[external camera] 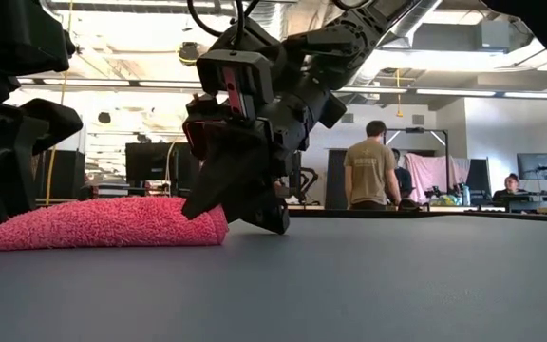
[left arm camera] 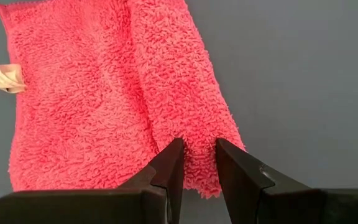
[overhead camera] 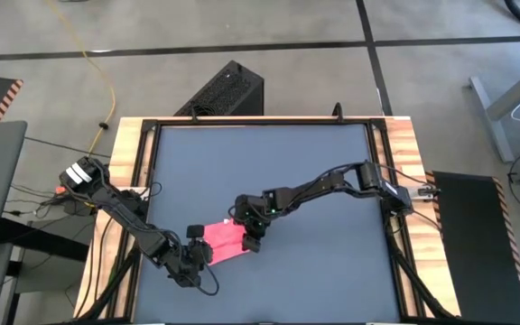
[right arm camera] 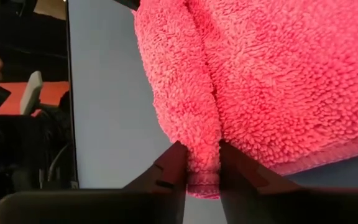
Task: Roll towel
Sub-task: Roll the red towel
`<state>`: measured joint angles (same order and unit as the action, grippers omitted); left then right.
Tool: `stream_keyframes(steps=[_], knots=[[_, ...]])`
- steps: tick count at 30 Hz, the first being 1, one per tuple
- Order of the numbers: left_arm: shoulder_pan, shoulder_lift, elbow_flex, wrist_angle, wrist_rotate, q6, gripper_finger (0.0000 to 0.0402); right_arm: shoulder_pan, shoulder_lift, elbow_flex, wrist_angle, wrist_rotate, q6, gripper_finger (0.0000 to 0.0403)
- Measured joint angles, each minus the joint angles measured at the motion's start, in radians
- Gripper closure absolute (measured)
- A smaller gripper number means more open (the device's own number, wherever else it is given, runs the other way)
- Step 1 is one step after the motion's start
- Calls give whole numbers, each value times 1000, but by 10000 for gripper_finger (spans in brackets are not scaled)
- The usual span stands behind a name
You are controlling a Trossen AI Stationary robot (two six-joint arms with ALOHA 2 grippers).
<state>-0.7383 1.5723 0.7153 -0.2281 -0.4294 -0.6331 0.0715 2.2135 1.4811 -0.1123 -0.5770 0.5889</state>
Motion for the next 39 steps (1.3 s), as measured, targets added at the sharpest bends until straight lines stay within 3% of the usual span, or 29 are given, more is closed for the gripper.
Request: stream_keyframes(steps=[10, 17, 22, 29, 36, 39], knots=[[0, 0, -1, -1, 4, -2, 317, -27, -37, 0, -34, -19, -17, 228], [1, 0, -1, -9, 5, 3, 317, -34, -115, 0, -127, 37, -109, 207], [22, -4, -1, -8, 46, 4, 317, -8, -182, -6, -207, 178, -241, 209], [59, -10, -1, -4, 137, 28, 317, 121, -268, -113, -7, 352, -520, 213], [87, -12, -1, 2, 189, 53, 317, 250, -228, -197, 134, 728, -827, 213], [95, -17, -1, 4, 202, 54, 317, 270, -198, -192, 188, 799, -903, 213]])
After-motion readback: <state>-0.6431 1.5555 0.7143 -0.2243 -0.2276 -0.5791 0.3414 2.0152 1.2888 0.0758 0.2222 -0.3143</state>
